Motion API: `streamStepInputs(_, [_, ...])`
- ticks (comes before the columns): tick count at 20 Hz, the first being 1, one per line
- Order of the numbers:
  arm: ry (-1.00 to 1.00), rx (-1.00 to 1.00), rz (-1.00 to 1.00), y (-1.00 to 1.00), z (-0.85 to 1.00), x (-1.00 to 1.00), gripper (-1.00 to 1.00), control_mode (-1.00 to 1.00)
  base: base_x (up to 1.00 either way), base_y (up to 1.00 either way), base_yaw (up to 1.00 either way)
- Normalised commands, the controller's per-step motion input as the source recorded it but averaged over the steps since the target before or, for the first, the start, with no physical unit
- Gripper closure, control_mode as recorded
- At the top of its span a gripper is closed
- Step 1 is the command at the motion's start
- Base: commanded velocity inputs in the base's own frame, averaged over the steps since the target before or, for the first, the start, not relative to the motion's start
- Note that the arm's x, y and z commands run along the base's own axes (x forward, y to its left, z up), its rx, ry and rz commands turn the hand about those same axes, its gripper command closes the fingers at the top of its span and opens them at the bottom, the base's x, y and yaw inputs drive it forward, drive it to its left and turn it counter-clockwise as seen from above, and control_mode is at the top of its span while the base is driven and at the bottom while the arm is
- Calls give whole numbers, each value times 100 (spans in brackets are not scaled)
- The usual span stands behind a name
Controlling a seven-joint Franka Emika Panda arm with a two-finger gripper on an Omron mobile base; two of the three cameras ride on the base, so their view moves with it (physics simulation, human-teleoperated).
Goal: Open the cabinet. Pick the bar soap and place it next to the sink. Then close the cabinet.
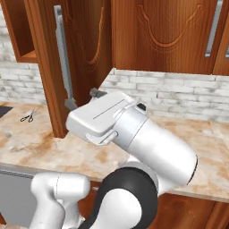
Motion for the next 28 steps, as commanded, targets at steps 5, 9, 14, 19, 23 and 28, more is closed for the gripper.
streamStepInputs(5, [1,-1,0,31,-9,50,-100,-100,0,0,0])
streamStepInputs(9, [0,-4,0,53,0,43,-100,-100,0,0,0])
streamStepInputs(14, [5,-4,-4,77,6,29,-100,-100,0,0,0])
streamStepInputs(19, [8,-7,-14,90,18,48,-100,-100,0,0,0])
streamStepInputs(23, [13,-10,-25,89,25,66,-100,-100,0,0,0])
streamStepInputs(28, [11,-5,-30,72,20,54,-100,-100,0,0,0])
